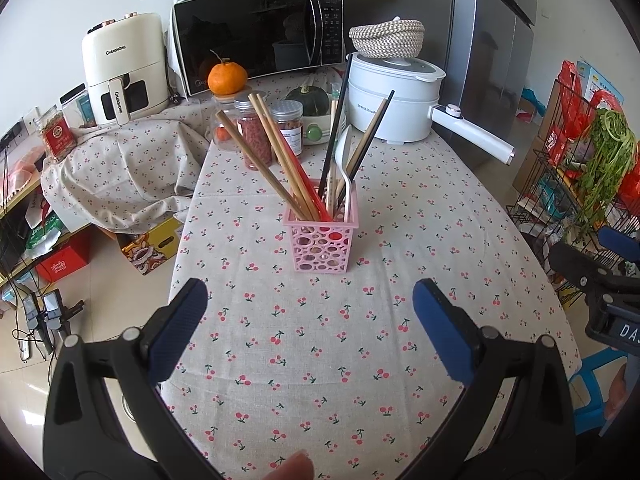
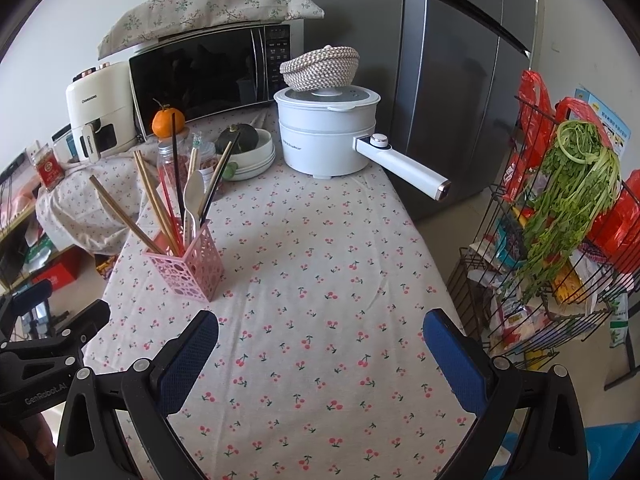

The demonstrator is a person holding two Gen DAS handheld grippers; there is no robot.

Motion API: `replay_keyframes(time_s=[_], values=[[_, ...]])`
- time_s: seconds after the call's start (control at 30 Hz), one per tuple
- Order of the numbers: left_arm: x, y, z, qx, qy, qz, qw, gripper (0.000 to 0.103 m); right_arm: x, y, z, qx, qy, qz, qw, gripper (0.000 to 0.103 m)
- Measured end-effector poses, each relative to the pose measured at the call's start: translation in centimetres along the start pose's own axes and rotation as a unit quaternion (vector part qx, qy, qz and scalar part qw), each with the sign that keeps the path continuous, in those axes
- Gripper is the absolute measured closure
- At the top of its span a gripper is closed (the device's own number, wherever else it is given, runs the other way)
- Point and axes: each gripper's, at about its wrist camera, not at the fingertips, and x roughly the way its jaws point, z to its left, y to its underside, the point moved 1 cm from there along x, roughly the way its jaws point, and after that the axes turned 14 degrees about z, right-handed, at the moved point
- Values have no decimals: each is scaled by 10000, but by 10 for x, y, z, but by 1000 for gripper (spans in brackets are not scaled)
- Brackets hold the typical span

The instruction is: Organize utensils

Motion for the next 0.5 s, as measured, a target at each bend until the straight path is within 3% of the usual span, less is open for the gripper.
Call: replay_keyframes(time_s=[0.5], values=[[-3, 0, 2, -12, 50, -36, 10000, 1, 4, 1, 3, -29, -7, 55, 10000, 0]])
